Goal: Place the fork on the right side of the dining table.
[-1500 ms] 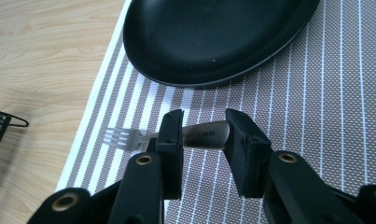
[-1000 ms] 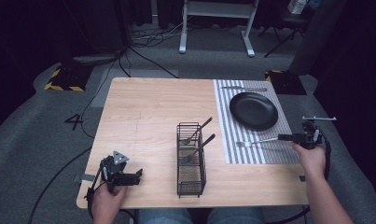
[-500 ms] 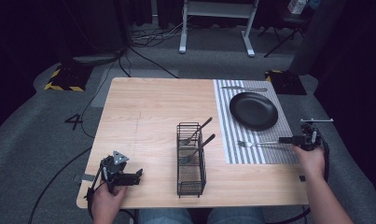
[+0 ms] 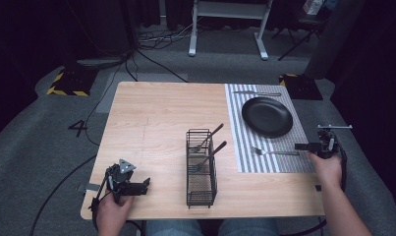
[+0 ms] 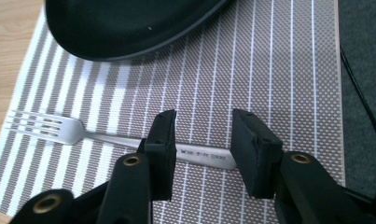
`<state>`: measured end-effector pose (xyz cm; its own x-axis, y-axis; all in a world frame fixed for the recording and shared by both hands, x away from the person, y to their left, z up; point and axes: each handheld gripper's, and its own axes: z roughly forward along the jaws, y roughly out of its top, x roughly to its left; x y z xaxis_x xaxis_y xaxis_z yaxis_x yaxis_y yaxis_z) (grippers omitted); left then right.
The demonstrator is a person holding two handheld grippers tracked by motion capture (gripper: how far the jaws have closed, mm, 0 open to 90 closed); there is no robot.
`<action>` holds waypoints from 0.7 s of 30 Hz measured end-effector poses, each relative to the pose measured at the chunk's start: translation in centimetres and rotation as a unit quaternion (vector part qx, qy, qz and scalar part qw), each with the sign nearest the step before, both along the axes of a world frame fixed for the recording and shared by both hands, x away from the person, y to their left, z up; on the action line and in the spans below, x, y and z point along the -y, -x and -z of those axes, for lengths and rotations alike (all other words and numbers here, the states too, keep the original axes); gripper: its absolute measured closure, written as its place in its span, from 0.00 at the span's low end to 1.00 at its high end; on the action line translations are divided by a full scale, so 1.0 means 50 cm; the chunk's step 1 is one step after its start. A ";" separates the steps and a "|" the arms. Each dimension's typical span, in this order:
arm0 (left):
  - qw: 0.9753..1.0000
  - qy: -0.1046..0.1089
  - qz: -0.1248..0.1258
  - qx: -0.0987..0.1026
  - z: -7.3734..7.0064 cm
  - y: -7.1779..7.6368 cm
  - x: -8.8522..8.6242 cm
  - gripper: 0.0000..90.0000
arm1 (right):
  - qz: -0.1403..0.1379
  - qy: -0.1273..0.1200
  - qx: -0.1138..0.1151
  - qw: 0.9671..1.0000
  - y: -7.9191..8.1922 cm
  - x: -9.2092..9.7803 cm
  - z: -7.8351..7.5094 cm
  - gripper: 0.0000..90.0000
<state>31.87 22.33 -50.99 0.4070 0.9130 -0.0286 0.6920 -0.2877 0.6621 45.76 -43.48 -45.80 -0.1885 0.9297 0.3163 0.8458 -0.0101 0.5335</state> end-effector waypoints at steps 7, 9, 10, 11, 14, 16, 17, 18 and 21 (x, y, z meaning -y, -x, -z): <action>1.000 0.000 0.000 0.000 0.000 0.000 0.000 0.01 | -0.024 0.009 0.028 0.999 0.012 -0.019 -0.036 0.64; 1.000 0.000 0.000 0.000 0.000 0.000 0.000 0.01 | -0.034 0.012 0.042 0.998 0.019 -0.030 -0.052 0.63; 1.000 0.000 0.000 0.000 0.000 0.000 0.000 0.01 | -0.041 0.013 0.047 0.998 0.023 -0.036 -0.060 0.63; 1.000 0.000 0.000 0.000 0.000 0.000 0.000 0.01 | -0.050 0.015 0.053 0.997 0.027 -0.042 -0.068 0.63; 1.000 0.000 0.000 0.000 0.000 0.000 0.000 0.01 | -0.074 0.023 0.073 0.994 0.042 -0.062 -0.093 0.61; 1.000 0.000 0.000 0.000 0.000 0.000 0.000 0.01 | -0.089 0.023 0.084 0.992 0.053 -0.076 -0.109 0.61; 1.000 0.000 0.000 0.000 0.000 0.000 0.000 0.01 | -0.096 0.027 0.089 0.991 0.058 -0.083 -0.116 0.60; 1.000 0.000 0.000 0.000 0.000 0.000 0.000 0.01 | -0.103 0.027 0.093 0.990 0.063 -0.090 -0.123 0.60; 1.000 0.000 0.000 0.000 0.000 0.000 0.000 0.01 | -0.124 0.029 0.106 0.986 0.076 -0.111 -0.141 0.59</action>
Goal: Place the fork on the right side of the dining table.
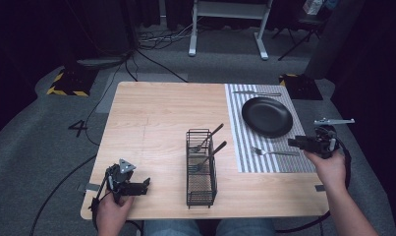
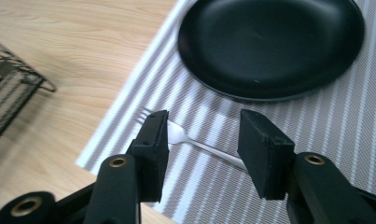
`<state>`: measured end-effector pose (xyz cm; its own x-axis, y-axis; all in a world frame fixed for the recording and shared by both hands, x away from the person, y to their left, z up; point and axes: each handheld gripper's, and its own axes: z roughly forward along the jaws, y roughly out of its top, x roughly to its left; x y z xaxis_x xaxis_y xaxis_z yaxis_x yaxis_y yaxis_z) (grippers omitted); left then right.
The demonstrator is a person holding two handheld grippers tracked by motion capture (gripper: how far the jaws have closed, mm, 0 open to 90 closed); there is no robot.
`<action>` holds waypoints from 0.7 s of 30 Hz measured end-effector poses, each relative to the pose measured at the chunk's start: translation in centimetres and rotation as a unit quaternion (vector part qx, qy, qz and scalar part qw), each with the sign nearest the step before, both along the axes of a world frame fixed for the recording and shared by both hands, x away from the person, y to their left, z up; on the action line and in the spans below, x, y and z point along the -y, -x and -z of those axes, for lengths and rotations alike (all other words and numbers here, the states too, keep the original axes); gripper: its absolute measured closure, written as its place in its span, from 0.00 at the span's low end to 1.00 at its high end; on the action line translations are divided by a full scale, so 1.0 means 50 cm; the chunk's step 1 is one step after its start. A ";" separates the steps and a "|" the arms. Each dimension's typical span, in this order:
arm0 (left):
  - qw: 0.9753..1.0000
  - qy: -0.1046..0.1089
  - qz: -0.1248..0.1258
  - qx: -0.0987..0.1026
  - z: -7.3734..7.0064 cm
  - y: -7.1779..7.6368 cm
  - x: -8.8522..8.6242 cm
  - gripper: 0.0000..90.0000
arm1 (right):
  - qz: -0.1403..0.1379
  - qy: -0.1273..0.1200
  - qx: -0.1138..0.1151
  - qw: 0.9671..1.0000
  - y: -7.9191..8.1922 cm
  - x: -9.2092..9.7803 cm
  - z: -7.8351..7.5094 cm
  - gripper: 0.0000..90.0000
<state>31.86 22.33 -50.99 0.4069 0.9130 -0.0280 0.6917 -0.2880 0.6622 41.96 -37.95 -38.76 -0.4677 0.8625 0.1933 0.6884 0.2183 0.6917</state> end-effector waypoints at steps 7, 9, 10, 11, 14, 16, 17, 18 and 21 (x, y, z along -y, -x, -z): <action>1.000 0.000 0.000 0.000 0.000 0.000 0.000 0.01 | -0.043 0.001 0.015 0.999 0.025 -0.045 -0.031 0.54; 1.000 0.001 0.000 0.000 0.000 0.002 0.000 0.01 | -0.058 0.001 0.014 0.998 0.031 -0.058 -0.035 0.51; 1.000 0.002 -0.001 0.000 0.000 0.002 0.001 0.01 | -0.068 0.001 0.012 0.998 0.034 -0.065 -0.036 0.49; 1.000 0.002 -0.001 0.000 0.000 0.003 0.001 0.01 | -0.075 0.000 0.008 0.997 0.037 -0.070 -0.036 0.49; 1.000 0.002 -0.001 0.000 0.000 0.004 0.001 0.01 | -0.094 0.000 0.007 0.996 0.048 -0.088 -0.038 0.47; 1.000 0.002 -0.001 0.000 0.000 0.005 0.001 0.01 | -0.104 -0.005 0.006 0.995 0.054 -0.098 -0.038 0.45; 1.000 0.002 -0.002 0.000 0.000 0.005 0.001 0.01 | -0.108 -0.006 0.006 0.994 0.057 -0.103 -0.038 0.44; 1.000 0.002 -0.002 0.000 0.000 0.005 0.001 0.01 | -0.114 -0.007 0.005 0.993 0.060 -0.108 -0.038 0.44; 1.000 0.002 -0.002 0.000 0.000 0.005 0.001 0.01 | -0.129 -0.007 0.002 0.992 0.069 -0.122 -0.035 0.42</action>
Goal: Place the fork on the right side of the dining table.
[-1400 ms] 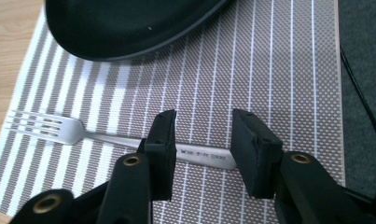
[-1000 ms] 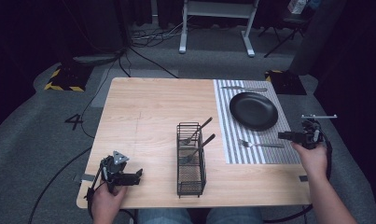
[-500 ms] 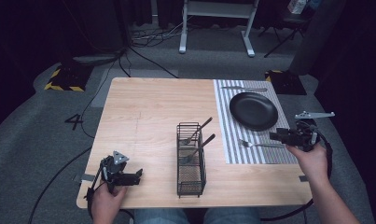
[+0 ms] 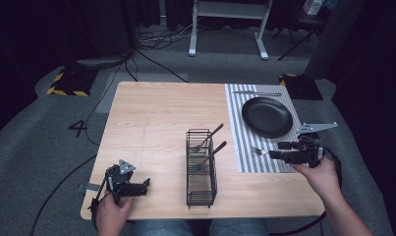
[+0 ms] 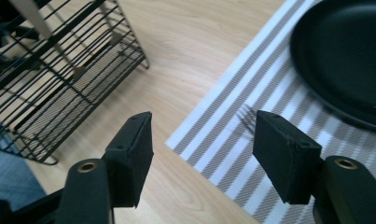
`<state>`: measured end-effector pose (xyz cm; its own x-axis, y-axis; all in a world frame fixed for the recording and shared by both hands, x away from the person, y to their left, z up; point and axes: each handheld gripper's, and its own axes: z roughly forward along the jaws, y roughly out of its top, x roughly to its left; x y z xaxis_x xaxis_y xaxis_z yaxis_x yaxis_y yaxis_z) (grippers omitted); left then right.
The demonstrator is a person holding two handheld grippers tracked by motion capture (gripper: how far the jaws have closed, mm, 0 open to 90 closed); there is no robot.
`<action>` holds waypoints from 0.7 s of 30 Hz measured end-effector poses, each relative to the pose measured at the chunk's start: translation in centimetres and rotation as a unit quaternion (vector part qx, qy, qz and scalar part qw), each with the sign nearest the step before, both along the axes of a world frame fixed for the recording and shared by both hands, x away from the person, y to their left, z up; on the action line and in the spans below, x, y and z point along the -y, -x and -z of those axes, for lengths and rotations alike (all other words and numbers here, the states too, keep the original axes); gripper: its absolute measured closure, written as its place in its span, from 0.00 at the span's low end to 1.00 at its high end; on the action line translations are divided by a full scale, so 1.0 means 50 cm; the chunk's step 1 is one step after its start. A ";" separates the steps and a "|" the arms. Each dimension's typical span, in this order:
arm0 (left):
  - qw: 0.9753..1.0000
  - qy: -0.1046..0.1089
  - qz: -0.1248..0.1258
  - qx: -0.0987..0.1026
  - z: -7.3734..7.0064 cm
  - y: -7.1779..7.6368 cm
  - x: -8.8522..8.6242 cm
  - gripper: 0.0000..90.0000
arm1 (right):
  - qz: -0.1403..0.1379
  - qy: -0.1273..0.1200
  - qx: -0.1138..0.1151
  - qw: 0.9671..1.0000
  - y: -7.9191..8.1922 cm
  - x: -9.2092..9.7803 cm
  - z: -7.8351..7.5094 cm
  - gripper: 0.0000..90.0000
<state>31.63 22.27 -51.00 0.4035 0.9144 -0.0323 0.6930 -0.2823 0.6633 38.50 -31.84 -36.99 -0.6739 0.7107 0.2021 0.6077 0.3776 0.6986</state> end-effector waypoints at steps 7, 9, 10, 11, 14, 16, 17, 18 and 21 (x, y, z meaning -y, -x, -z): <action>1.000 0.000 0.000 0.000 0.000 0.000 0.000 0.01 | -0.037 0.000 -0.010 0.999 0.022 -0.036 0.012 0.38; 1.000 0.000 0.000 0.000 0.000 0.000 0.000 0.01 | -0.046 0.002 -0.007 0.999 0.027 -0.043 0.016 0.38; 1.000 0.000 0.000 0.000 0.000 0.000 0.000 0.01 | -0.049 0.004 -0.005 0.999 0.030 -0.046 0.019 0.37; 1.000 0.000 0.000 0.000 0.000 0.000 0.000 0.01 | -0.051 0.006 -0.003 0.999 0.031 -0.049 0.022 0.37; 1.000 0.000 0.000 0.000 0.000 0.000 0.000 0.01 | -0.059 0.011 0.008 0.998 0.036 -0.056 0.038 0.36; 1.000 0.000 0.000 0.000 0.000 0.000 0.000 0.01 | -0.062 0.012 0.014 0.998 0.038 -0.058 0.048 0.36; 1.000 0.000 0.000 0.000 0.000 0.000 0.000 0.01 | -0.063 0.014 0.017 0.998 0.040 -0.060 0.053 0.36; 1.000 0.000 0.000 0.000 0.000 0.000 0.000 0.01 | -0.066 0.014 0.023 0.997 0.043 -0.062 0.061 0.36; 1.000 0.000 0.000 0.000 0.000 0.000 0.000 0.01 | -0.077 0.009 0.033 0.996 0.051 -0.068 0.081 0.36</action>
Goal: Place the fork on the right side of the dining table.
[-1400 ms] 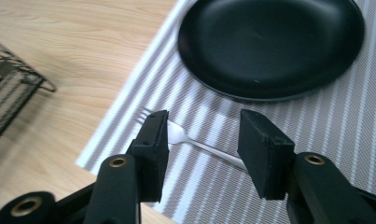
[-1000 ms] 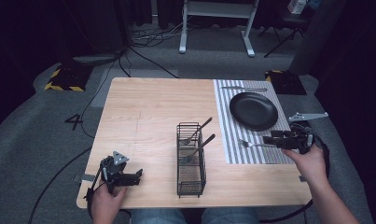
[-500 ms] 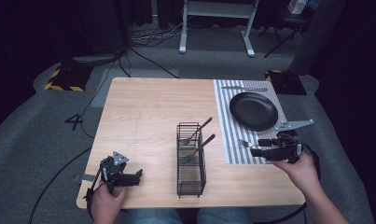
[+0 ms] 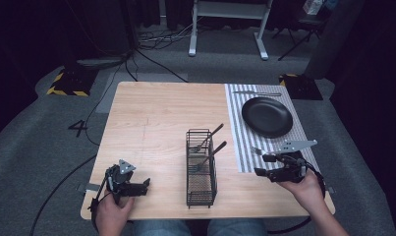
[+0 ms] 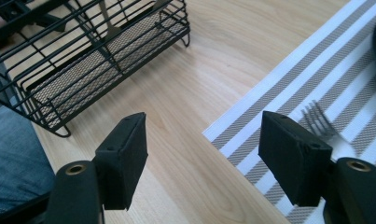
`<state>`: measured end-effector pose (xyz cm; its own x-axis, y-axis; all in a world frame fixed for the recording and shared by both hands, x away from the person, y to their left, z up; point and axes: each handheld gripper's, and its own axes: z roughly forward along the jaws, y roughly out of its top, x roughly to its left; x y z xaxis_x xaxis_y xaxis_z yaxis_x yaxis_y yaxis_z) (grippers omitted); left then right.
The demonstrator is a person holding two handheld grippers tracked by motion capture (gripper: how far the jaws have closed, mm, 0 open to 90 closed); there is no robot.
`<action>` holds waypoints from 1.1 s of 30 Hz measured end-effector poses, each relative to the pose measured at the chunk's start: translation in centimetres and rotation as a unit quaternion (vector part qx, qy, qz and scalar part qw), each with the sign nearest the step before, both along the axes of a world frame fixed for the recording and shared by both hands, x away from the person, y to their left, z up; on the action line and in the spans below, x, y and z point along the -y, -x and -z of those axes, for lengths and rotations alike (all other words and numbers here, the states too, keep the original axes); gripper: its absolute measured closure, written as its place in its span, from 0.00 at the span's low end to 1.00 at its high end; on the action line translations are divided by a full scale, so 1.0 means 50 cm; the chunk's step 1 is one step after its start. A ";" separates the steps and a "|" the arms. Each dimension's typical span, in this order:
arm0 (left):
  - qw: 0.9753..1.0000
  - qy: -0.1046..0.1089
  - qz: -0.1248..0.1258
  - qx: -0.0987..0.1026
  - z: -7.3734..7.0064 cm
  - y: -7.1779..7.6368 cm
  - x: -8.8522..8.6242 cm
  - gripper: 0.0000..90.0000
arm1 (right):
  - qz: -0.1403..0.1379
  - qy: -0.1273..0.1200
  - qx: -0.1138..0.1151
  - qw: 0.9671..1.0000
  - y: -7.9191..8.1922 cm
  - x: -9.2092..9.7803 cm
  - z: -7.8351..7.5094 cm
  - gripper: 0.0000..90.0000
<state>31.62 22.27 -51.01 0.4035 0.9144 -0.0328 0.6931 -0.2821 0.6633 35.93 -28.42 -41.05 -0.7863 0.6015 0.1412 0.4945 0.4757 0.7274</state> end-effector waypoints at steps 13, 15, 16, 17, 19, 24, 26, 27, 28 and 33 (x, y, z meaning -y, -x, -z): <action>1.000 -0.002 -0.001 0.000 0.000 0.002 0.001 0.01 | -0.016 -0.001 0.027 0.999 0.033 -0.014 0.066 0.36; 1.000 -0.001 -0.002 0.000 0.000 0.002 0.001 0.01 | -0.018 -0.004 0.031 0.999 0.038 -0.013 0.077 0.36; 1.000 -0.002 -0.001 0.000 0.000 0.002 0.001 0.01 | -0.018 -0.007 0.030 0.999 0.039 -0.013 0.083 0.36; 1.000 -0.002 -0.002 0.000 0.000 0.002 0.001 0.01 | -0.017 -0.007 0.029 0.999 0.040 -0.012 0.090 0.36; 1.000 -0.002 -0.001 0.000 0.000 0.002 0.001 0.01 | -0.015 -0.006 0.027 1.000 0.040 -0.012 0.104 0.36; 1.000 -0.002 -0.001 0.000 0.000 0.002 0.001 0.01 | -0.009 -0.008 0.024 1.000 0.040 -0.014 0.132 0.36; 1.000 -0.002 -0.001 0.000 0.000 0.002 0.001 0.01 | -0.006 -0.004 0.021 1.000 0.039 -0.018 0.142 0.36; 1.000 -0.002 -0.001 0.000 0.000 0.002 0.001 0.01 | -0.006 0.001 0.021 1.000 0.038 -0.021 0.147 0.36; 1.000 -0.002 -0.001 0.000 0.000 0.002 0.001 0.01 | -0.006 0.005 0.021 1.000 0.038 -0.023 0.149 0.35; 1.000 -0.002 -0.001 0.000 0.000 0.002 0.001 0.01 | -0.010 0.021 0.033 0.999 0.040 -0.033 0.162 0.35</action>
<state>31.54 22.24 -50.99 0.4021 0.9151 -0.0292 0.6939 -0.2838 0.6617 33.95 -26.75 -49.14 -0.8049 0.5899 0.0638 0.4363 0.5156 0.7374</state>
